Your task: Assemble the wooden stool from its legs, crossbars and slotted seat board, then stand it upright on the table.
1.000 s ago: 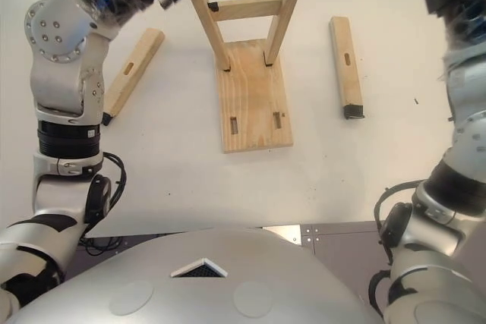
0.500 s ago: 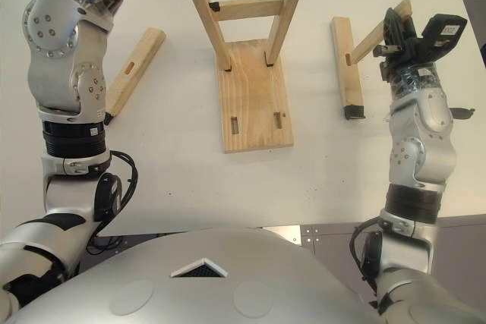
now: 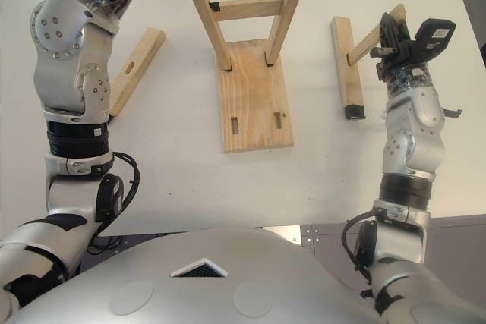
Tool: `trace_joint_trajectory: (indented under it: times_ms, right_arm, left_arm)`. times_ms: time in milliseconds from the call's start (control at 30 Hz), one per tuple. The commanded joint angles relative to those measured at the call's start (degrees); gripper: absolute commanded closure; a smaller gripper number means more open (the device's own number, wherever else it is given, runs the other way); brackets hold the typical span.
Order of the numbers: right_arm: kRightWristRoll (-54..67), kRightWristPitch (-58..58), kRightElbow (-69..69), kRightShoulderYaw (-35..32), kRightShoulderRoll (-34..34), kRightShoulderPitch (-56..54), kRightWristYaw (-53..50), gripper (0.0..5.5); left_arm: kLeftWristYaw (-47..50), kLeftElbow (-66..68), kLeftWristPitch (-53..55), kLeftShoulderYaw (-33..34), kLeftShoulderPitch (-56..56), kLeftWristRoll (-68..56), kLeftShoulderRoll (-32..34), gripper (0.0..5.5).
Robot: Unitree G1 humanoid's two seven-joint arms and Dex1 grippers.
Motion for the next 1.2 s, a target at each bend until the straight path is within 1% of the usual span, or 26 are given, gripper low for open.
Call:
trace_joint_trajectory:
  times_ms: [33, 133, 333, 467, 633, 800, 1000, 1200]
  right_arm:
    - [-1.5, -0.2, 2.7, 0.1, 1.0, -1.0, 0.5, 5.11]
    - [-2.0, -0.2, 3.7, 0.7, 1.8, 0.4, 1.1, 5.11]
    - [-3.8, 0.0, 0.6, 3.8, 4.3, 3.2, 1.4, 5.11]
    - [-4.5, 0.0, -0.3, 4.8, 4.4, 3.2, 1.2, 5.11]
    - [-4.8, 0.8, 0.5, 4.1, 4.1, 1.7, 0.3, 5.11]
    - [-4.9, -1.1, -3.4, 3.5, 4.1, 0.8, -0.9, 5.11]
    - [-4.9, 0.3, -7.2, 3.6, 4.8, 0.2, -2.0, 5.11]
    - [-5.3, 0.1, -5.8, 3.4, 5.2, 1.4, -2.5, 5.11]
  left_arm:
    - [-0.2, 0.2, 0.9, 0.0, -0.3, -0.3, -0.1, 2.29]
    - [-0.2, 0.4, 1.0, -0.1, -0.3, -0.4, -0.1, 2.29]
    - [0.0, 0.2, 1.3, 0.0, -0.2, -0.3, -0.2, 2.29]
    - [0.4, -0.4, 1.5, 0.1, 0.1, -0.3, -0.3, 2.29]
    - [0.9, -0.5, 1.5, 0.1, 0.3, -0.2, -0.5, 2.29]
    - [1.3, -0.9, 1.5, 0.0, 0.8, -0.2, -0.6, 2.29]
    - [1.7, -1.0, 1.4, 0.2, 1.0, -0.1, -0.6, 2.29]
    - [1.5, -1.0, 1.5, 0.0, 1.2, -0.1, -0.7, 2.29]
